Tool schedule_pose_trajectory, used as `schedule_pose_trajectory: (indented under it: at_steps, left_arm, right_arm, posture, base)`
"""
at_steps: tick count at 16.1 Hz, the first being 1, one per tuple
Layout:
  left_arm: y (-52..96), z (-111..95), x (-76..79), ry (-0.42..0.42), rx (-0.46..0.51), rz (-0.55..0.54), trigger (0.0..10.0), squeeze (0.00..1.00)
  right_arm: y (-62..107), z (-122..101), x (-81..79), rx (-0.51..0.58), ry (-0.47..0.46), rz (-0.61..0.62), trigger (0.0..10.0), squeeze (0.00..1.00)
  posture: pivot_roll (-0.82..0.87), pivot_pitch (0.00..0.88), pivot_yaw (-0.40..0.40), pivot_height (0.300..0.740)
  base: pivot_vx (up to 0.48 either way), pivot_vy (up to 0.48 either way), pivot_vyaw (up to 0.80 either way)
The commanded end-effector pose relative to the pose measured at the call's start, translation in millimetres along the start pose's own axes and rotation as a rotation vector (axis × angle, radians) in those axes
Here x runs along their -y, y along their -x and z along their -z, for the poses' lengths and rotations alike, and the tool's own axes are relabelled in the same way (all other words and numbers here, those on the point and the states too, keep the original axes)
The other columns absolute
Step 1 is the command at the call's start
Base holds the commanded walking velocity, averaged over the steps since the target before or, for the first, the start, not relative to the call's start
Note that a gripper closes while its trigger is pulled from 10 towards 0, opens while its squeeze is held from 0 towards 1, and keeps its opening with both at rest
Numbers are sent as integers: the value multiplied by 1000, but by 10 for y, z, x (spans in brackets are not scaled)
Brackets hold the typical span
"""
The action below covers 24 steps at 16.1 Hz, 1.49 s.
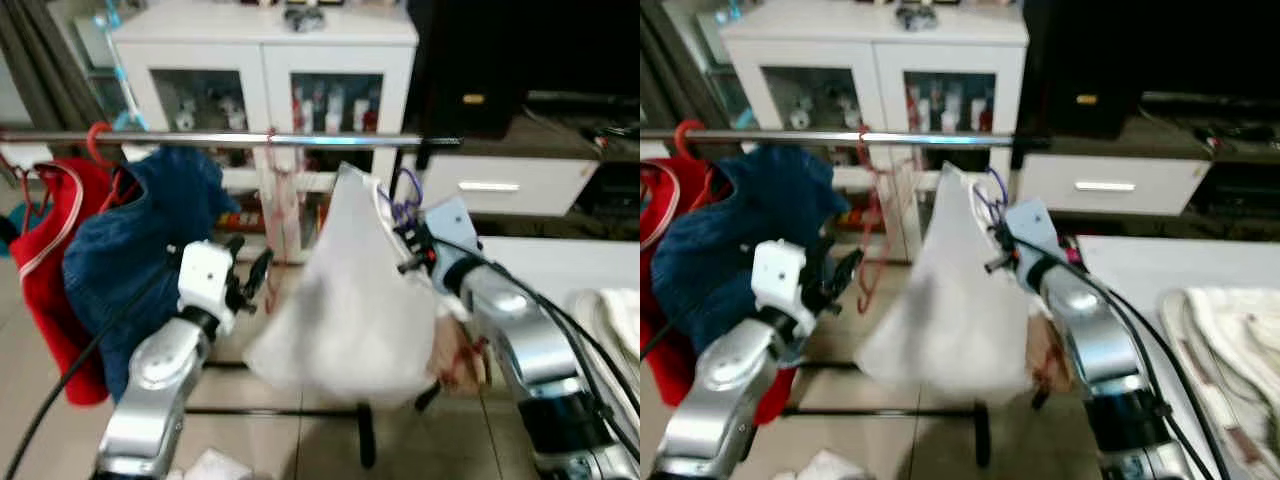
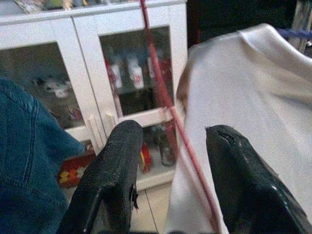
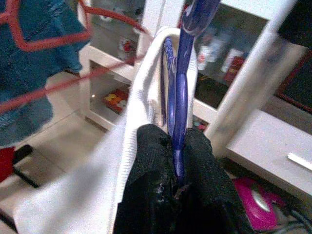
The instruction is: Hang hanger
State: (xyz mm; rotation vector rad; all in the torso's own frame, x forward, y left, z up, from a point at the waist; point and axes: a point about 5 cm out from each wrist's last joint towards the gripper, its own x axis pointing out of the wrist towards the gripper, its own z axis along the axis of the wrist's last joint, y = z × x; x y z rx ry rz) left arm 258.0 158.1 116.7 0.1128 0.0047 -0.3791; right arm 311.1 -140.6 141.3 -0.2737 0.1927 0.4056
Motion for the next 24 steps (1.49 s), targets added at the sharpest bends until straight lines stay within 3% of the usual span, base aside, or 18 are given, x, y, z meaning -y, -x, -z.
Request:
schedule_pose_trajectory:
  at_steps: [1, 4, 6, 8, 11, 13, 15, 16, 19, 21, 22, 24]
  left_arm:
    - [20, -103, 46, 6, 49, 79, 10000, 0]
    - [26, -216, 139, 19, 67, 254, 10000, 0]
    - [26, -298, 185, 21, 84, 346, 10000, 0]
    - [10, -343, 163, 10, 87, 370, 10000, 0]
    - [29, -374, 147, -4, 76, 399, 10000, 0]
    - [36, -370, 146, -3, 70, 408, 10000, 0]
    - [37, -358, 134, -8, 60, 408, 10000, 0]
    - [33, -357, 132, -8, 59, 407, 10000, 0]
    - [44, -370, 144, 29, 83, 376, 10000, 0]
    - [74, -378, 179, 47, 100, 338, 10000, 0]
    - [76, -339, 172, 59, 78, 273, 10000, 0]
    - [150, -281, 89, 88, 61, 94, 10000, 0]
  right_arm:
    - [5, -139, 113, 36, -4, 52, 10000, 0]
    - [-50, -337, 226, 81, -51, 105, 10000, 0]
    - [-166, -426, 287, 55, -54, 136, 10000, 0]
    - [-333, -479, 293, 4, -38, 93, 10000, 0]
    - [-610, -401, 323, -184, -78, 124, 10000, 0]
    - [-699, -315, 340, -225, -143, 156, 10000, 0]
    - [-702, -303, 333, -195, -116, 153, 10000, 0]
    - [-665, -317, 376, -144, -169, 165, 10000, 1000]
    - [-402, -464, 423, 16, -153, 133, 10000, 1000]
    - [45, -686, 219, 204, -163, -78, 10000, 1000]
    - [224, -678, 109, 220, -141, -130, 10000, 0]
    - [472, -476, -188, 199, -190, -208, 10000, 0]
  posture:
    - [34, 0, 55, 740]
    - [30, 0, 66, 740]
    - [25, 0, 78, 740]
    - [23, 0, 82, 740]
    - [36, 0, 91, 740]
    - [42, 0, 96, 740]
    - [43, 0, 103, 740]
    - [43, 0, 103, 740]
    - [51, 0, 101, 740]
    - [44, 0, 103, 740]
    - [34, 0, 109, 740]
    - [22, 0, 92, 740]
  base:
    - [0, 0, 0]
    - [0, 0, 0]
    - [0, 0, 0]
    - [0, 0, 0]
    - [0, 0, 0]
    - [0, 0, 0]
    - [0, 0, 0]
    - [0, 0, 0]
    - [0, 0, 0]
    - [0, 0, 0]
    - [0, 0, 0]
    - [0, 0, 0]
